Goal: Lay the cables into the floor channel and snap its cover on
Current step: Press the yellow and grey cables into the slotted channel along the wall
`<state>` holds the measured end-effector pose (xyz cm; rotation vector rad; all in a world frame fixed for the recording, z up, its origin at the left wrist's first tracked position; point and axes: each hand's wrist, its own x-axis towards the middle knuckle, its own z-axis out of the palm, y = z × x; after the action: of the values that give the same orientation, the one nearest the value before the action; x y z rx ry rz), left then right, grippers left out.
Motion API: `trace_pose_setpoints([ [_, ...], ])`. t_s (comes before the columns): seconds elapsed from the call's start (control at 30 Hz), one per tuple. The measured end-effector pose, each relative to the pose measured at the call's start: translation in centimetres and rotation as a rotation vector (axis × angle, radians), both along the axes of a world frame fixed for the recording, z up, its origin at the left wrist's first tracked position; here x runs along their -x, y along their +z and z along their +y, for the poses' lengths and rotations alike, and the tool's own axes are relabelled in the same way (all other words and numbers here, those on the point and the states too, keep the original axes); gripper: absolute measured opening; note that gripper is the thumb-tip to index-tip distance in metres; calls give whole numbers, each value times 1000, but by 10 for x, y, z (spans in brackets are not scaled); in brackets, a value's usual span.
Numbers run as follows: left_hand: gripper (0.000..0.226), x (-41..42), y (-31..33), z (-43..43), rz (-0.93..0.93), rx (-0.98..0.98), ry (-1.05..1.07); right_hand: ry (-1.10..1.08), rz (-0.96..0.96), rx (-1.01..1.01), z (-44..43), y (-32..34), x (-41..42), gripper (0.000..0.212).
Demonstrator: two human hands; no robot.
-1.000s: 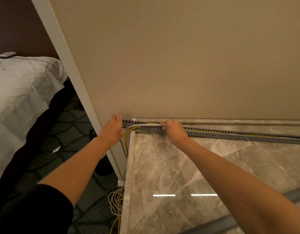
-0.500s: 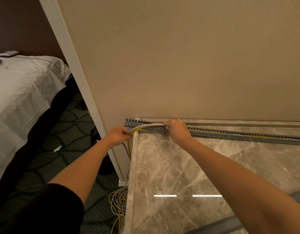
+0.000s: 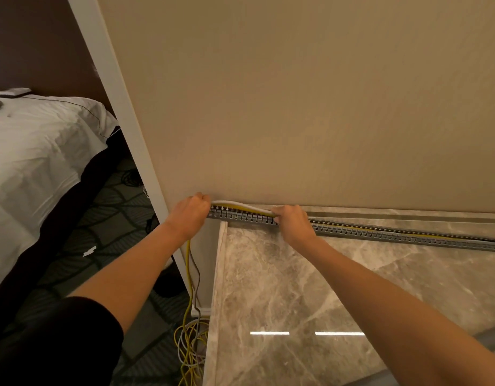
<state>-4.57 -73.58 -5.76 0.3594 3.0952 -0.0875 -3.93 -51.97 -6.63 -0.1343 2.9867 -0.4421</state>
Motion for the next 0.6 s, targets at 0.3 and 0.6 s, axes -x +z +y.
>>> trace_pose_setpoints([
  [0.3,25,13,0,8,-54,17,-31,26,20,-35,10,-4,1,26],
  [0.6,15,9,2,9,-139,-179,-35,76,58,-133,13,-10,0,40],
])
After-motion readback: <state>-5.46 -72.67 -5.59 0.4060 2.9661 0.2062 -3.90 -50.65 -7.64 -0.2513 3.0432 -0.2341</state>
